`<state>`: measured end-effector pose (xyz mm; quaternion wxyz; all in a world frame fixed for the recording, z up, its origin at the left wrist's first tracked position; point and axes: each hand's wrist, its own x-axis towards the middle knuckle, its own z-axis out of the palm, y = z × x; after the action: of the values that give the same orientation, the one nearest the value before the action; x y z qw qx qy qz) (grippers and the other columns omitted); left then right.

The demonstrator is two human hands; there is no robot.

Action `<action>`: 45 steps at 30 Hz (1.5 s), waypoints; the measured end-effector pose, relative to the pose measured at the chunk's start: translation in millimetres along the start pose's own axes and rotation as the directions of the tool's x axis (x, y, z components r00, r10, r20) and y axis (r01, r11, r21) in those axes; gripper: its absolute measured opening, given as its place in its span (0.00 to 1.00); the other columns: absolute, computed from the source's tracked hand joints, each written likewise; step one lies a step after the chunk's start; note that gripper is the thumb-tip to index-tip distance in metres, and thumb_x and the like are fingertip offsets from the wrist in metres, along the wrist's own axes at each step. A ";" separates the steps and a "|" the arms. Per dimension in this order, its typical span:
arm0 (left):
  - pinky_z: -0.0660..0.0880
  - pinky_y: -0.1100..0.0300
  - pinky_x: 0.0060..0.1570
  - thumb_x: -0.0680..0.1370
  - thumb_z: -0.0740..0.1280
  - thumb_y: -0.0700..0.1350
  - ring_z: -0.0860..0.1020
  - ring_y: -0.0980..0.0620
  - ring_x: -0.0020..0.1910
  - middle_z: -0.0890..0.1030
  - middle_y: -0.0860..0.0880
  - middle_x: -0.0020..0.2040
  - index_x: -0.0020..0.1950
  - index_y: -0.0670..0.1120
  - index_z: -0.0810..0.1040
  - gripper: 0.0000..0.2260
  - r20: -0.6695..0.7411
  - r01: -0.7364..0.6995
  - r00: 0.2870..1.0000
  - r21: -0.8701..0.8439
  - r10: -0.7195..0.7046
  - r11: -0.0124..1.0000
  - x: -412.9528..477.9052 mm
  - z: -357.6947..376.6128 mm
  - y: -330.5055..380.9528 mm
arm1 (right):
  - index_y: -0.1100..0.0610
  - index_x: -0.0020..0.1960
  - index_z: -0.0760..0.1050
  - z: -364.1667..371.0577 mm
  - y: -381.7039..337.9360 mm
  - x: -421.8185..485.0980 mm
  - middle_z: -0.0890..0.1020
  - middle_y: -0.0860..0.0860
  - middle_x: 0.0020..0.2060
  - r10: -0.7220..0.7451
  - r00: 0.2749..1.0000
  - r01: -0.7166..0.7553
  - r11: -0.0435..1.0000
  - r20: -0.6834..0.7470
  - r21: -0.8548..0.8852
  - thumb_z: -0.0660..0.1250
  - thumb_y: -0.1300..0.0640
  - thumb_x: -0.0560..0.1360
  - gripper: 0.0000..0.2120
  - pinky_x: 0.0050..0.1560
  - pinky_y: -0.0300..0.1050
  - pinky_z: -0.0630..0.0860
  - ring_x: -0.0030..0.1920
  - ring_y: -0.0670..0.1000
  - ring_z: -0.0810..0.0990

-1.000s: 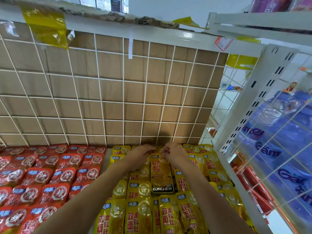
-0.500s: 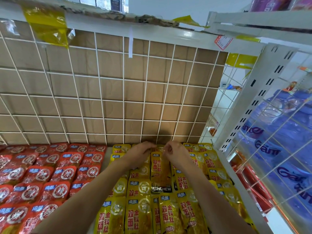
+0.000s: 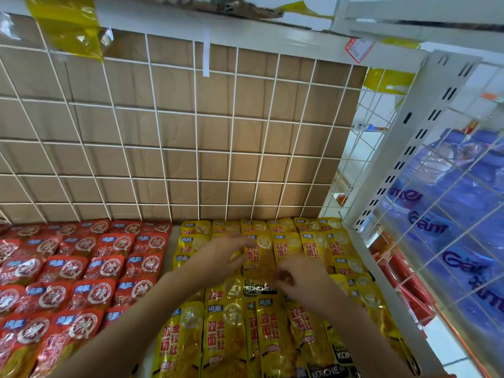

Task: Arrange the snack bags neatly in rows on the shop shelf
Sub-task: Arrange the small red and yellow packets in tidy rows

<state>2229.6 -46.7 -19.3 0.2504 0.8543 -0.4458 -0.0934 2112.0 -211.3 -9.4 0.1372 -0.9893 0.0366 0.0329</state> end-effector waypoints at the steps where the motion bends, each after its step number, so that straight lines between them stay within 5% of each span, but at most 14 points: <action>1: 0.67 0.60 0.62 0.79 0.59 0.52 0.71 0.55 0.63 0.74 0.54 0.63 0.65 0.54 0.72 0.15 0.013 -0.019 1.000 -0.003 0.019 1.000 -5.7 2.2 1.6 | 0.54 0.53 0.76 2.1 -1.2 -3.4 0.75 0.47 0.47 -0.011 1.000 0.012 0.998 0.027 -0.062 0.62 0.46 0.76 0.13 0.55 0.44 0.65 0.53 0.48 0.72; 5: 0.69 0.57 0.62 0.77 0.56 0.58 0.69 0.57 0.63 0.73 0.56 0.62 0.65 0.56 0.72 0.18 0.034 -0.013 0.999 0.054 0.012 0.998 -22.2 10.4 6.0 | 0.55 0.55 0.75 14.6 0.2 -12.2 0.74 0.49 0.54 0.001 0.996 0.004 0.999 0.091 -0.045 0.62 0.50 0.77 0.12 0.62 0.46 0.63 0.58 0.49 0.69; 8: 0.68 0.62 0.57 0.72 0.49 0.63 0.70 0.57 0.60 0.74 0.56 0.57 0.63 0.56 0.74 0.26 0.030 -0.052 0.998 0.062 0.050 0.997 -27.5 15.3 8.0 | 0.53 0.50 0.75 20.5 4.4 -16.2 0.74 0.44 0.46 0.014 1.000 -0.015 0.990 0.013 0.139 0.63 0.58 0.76 0.05 0.57 0.40 0.69 0.52 0.44 0.72; 12: 0.64 0.63 0.57 0.78 0.61 0.51 0.68 0.56 0.60 0.73 0.54 0.58 0.63 0.54 0.74 0.14 0.070 -0.068 0.996 0.101 0.061 0.993 -31.7 20.5 15.1 | 0.47 0.38 0.72 16.6 4.9 -20.0 0.76 0.40 0.35 0.048 0.998 -0.031 0.949 -0.046 0.315 0.64 0.61 0.75 0.11 0.40 0.28 0.69 0.39 0.37 0.75; 16: 0.64 0.58 0.63 0.78 0.62 0.52 0.67 0.55 0.62 0.72 0.54 0.61 0.66 0.54 0.72 0.16 0.124 -0.077 0.991 0.171 0.056 0.982 -33.5 24.8 23.2 | 0.41 0.37 0.70 18.2 15.2 -18.9 0.79 0.40 0.35 0.059 0.996 -0.026 0.917 -0.071 0.398 0.65 0.60 0.75 0.16 0.41 0.29 0.70 0.40 0.38 0.77; 25: 0.53 0.57 0.68 0.75 0.64 0.57 0.62 0.52 0.66 0.68 0.52 0.65 0.69 0.50 0.66 0.24 0.229 -0.120 0.972 0.326 0.045 0.938 -35.3 35.5 33.7 | 0.43 0.37 0.70 16.0 20.9 -20.1 0.77 0.43 0.35 -0.017 0.997 0.048 0.902 -0.075 0.428 0.64 0.64 0.75 0.16 0.40 0.30 0.69 0.40 0.39 0.75; 33: 0.66 0.63 0.61 0.77 0.65 0.45 0.70 0.58 0.53 0.76 0.54 0.55 0.58 0.49 0.73 0.10 0.152 -0.045 0.988 0.052 0.037 0.998 -30.0 31.5 39.7 | 0.43 0.37 0.70 15.0 22.6 -20.8 0.77 0.45 0.35 -0.043 0.998 0.063 0.891 -0.055 0.450 0.62 0.64 0.76 0.17 0.40 0.31 0.69 0.39 0.41 0.74; 37: 0.68 0.76 0.43 0.77 0.66 0.41 0.72 0.60 0.45 0.75 0.56 0.46 0.53 0.47 0.77 0.06 0.100 -0.002 0.995 -0.144 0.016 0.990 -20.3 29.4 36.8 | 0.43 0.37 0.69 14.2 23.0 -21.0 0.76 0.43 0.35 -0.026 0.998 0.051 0.890 -0.061 0.453 0.63 0.63 0.76 0.17 0.40 0.32 0.70 0.40 0.40 0.74; 45: 0.70 0.67 0.46 0.75 0.67 0.41 0.75 0.58 0.46 0.78 0.53 0.46 0.51 0.46 0.79 0.06 0.051 0.051 0.998 -0.142 -0.044 0.989 9.7 23.6 29.6 | 0.40 0.38 0.68 14.6 22.6 -21.2 0.76 0.40 0.37 0.010 0.999 0.007 0.925 -0.042 0.380 0.63 0.58 0.77 0.15 0.40 0.30 0.68 0.40 0.39 0.75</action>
<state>2205.1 -76.8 -23.8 0.2981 0.8420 -0.4234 -0.1513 2088.2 -227.6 -27.8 0.3253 -0.9445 0.0462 0.0037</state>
